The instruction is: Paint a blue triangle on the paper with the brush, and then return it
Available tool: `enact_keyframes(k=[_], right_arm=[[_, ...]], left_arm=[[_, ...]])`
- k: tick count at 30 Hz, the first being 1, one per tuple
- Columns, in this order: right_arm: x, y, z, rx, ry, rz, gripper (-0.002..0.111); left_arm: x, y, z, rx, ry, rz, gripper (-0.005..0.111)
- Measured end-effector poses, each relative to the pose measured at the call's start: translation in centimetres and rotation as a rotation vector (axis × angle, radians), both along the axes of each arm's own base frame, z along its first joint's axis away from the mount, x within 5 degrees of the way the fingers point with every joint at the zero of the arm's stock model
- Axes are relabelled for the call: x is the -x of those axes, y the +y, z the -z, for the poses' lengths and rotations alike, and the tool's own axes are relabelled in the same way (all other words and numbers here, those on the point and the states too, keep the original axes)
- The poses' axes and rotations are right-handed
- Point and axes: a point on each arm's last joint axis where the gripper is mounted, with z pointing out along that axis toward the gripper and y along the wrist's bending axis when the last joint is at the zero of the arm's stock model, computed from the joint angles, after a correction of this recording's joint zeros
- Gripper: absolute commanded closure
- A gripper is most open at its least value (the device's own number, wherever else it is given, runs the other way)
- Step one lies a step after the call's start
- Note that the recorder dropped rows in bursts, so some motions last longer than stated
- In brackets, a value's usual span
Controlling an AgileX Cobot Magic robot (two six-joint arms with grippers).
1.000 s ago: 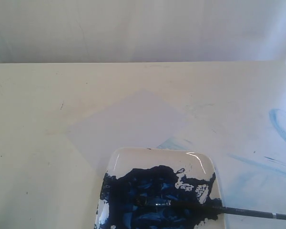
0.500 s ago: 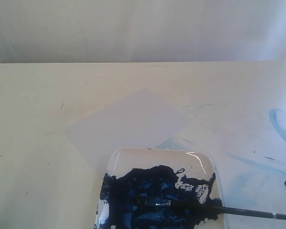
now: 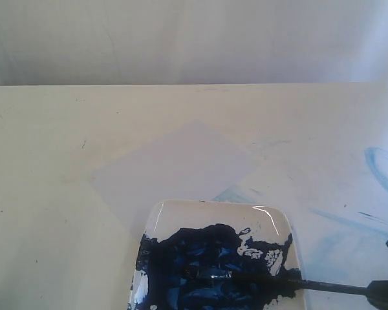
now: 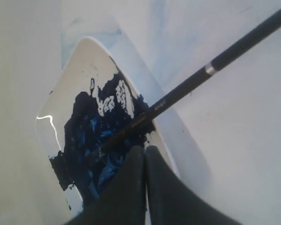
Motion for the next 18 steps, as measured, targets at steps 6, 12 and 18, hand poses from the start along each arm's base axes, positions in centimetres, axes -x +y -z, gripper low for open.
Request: enact_keyframes(k=[6,12,18], right_arm=[[-0.1,-0.7,1.2,0.0,0.041,0.136,0.108],[0.0,-0.9,2.0,-0.002,0.042,0.175,0.108],[-0.1,-1.1,2.6,-0.006,0.02,0.204,0.095]], left_arm=[[0.0,0.0,0.0,0.0,0.0,0.0,0.107],[0.0,0.0,0.0,0.0,0.0,0.0,0.107],[0.0,0.0,0.0,0.0,0.0,0.0,0.107]])
